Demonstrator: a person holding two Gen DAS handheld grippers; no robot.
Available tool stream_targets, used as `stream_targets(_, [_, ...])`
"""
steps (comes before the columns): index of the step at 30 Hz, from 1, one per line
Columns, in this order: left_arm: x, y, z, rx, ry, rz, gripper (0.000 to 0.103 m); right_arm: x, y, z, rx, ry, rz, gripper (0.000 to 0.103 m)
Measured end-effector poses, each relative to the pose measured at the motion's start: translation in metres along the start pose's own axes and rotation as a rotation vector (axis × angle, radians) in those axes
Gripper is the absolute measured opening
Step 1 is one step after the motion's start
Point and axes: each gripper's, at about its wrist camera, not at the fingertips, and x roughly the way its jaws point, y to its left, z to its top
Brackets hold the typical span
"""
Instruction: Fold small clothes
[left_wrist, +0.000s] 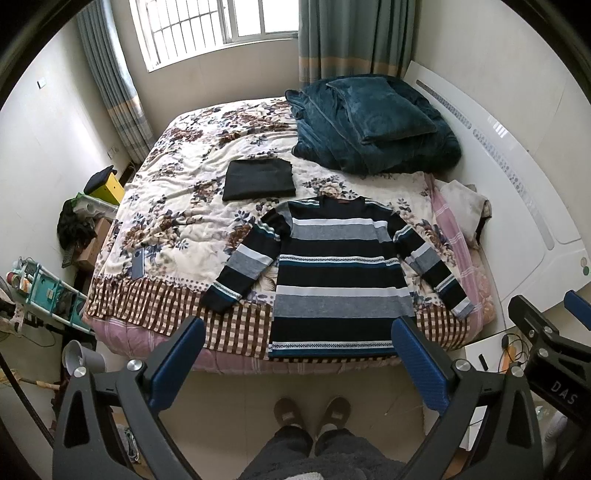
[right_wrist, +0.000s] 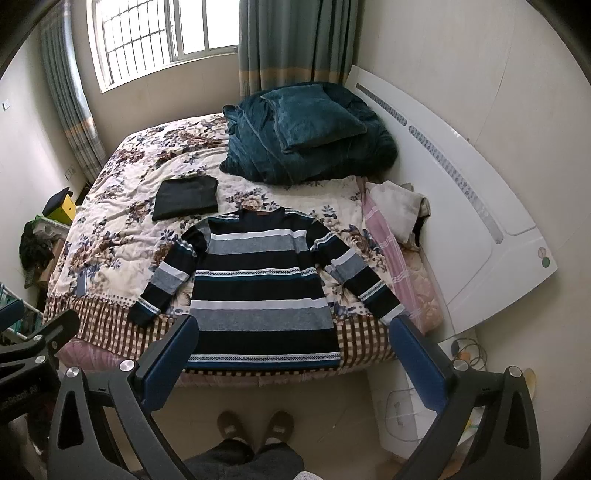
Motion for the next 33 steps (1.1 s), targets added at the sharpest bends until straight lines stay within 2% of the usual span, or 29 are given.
stream_targets(9, [-0.002,-0.005,0.008,-0.003,-0.005,-0.001,0.103,-0.008,-0.006,0.012,-0.006,-0.006,-0.004,0.103])
stream_targets(16, [-0.003,-0.003,0.005,-0.005,-0.014,-0.001,0.103,-0.005,-0.007,0.005,-0.003,-0.012,-0.004,0.103])
stream_targets(17, [-0.003,-0.005,0.009,-0.004,-0.015,0.000,0.103,-0.017,-0.007,0.019,-0.006,-0.015,-0.003,0.103])
stream_targets(22, [-0.016,-0.006,0.027,-0.007,-0.025,-0.003,0.103,-0.020,-0.009,0.025,-0.009,-0.019,-0.006,0.103])
stream_targets(33, [-0.019,-0.005,0.023,-0.010,-0.033,-0.003,0.103,-0.028,-0.012,0.035,-0.009,-0.029,-0.004,0.103])
